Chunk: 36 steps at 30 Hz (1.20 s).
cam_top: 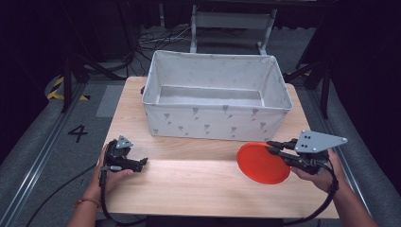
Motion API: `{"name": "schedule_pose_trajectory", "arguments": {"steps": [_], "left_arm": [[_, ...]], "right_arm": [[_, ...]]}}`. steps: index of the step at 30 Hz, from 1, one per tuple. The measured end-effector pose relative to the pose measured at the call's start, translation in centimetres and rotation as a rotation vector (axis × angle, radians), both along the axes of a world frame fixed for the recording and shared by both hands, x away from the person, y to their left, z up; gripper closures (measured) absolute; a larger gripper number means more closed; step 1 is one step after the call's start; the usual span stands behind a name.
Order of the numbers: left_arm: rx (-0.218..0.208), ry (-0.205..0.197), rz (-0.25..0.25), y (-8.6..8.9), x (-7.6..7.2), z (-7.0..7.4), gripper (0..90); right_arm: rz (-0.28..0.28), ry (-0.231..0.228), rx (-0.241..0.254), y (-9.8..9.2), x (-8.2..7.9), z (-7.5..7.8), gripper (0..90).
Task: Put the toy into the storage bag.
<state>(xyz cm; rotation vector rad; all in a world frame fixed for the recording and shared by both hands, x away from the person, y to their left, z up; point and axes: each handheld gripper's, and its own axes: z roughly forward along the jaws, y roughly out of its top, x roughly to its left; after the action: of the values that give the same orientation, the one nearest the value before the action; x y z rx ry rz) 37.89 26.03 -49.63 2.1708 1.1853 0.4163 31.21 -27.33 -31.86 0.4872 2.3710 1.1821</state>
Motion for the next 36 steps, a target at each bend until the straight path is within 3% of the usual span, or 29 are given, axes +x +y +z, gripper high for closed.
{"name": "schedule_pose_trajectory", "arguments": {"steps": [16,23,29,36], "left_arm": [[0.001,0.001,0.004,0.1,-0.1,0.0,0.5],[0.0,0.003,0.001,0.1,-0.1,0.0,0.5],[0.0,0.003,0.001,0.1,-0.1,0.0,0.5],[-0.001,0.001,-0.001,0.1,0.0,0.0,0.2]], "right_arm": [[0.004,-0.079,0.04,-1.1,1.3,6.2,82.1],[-0.012,-0.107,0.011,-0.8,1.9,8.4,82.1],[-0.047,-0.148,0.029,-1.0,3.0,10.9,82.1],[-0.059,-0.16,0.038,-0.8,4.5,13.0,82.1]]}}
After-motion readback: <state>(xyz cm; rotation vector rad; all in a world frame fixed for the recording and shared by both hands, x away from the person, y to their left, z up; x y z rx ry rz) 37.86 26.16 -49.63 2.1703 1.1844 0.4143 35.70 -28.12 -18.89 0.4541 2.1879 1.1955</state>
